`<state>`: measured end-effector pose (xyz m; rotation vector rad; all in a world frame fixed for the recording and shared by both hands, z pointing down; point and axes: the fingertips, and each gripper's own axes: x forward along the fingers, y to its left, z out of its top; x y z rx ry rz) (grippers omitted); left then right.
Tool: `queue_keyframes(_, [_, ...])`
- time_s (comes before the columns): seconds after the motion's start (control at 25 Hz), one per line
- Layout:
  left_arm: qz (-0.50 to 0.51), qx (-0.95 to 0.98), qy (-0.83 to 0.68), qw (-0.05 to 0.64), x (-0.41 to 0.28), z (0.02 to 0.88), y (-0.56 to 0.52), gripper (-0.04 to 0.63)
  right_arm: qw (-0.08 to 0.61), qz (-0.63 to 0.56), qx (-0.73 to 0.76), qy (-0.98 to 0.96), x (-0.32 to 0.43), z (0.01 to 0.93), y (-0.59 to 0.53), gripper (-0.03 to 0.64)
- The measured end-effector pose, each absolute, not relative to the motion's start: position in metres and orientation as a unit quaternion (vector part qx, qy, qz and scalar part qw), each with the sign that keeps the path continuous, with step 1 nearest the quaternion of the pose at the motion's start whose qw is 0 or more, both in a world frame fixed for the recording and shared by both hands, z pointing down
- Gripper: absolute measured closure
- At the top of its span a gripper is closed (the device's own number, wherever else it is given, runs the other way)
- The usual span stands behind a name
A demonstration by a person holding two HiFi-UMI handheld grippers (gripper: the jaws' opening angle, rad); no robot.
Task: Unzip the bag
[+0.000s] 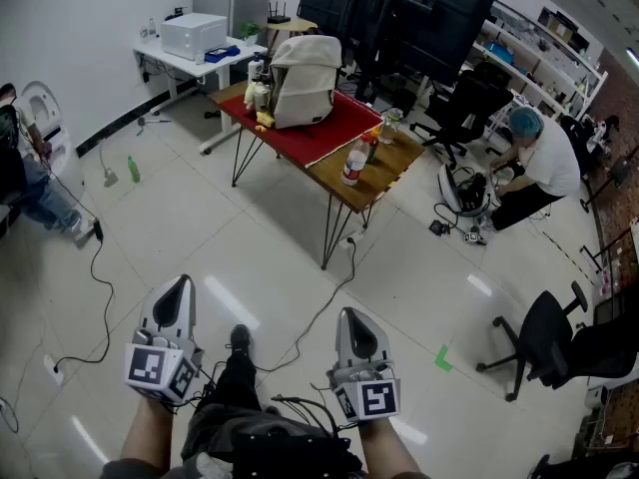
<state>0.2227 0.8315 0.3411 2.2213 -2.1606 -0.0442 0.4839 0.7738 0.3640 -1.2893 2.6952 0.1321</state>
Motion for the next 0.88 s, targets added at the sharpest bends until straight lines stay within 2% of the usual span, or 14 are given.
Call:
queue_keyframes(0.32, [-0.015,0.73,-0.683,0.031,0.181,0.358,0.732,0.572,0.065,0.039,-0.46,0.885,0.456,0.38,0.686,0.612])
queue_keyframes(0.6, [-0.023,0.74,-0.671,0.046,0.109,0.367,0.597,0.572,0.047,0.025,-0.471,0.88,0.383,0.388,0.563,0.612])
queue_keyframes(0.88, [-0.021,0.751,-0.659,0.036,0.019,0.355,0.487,0.572,0.042,0.032,-0.456,0.888,0.274,0.376,0.443,0.612])
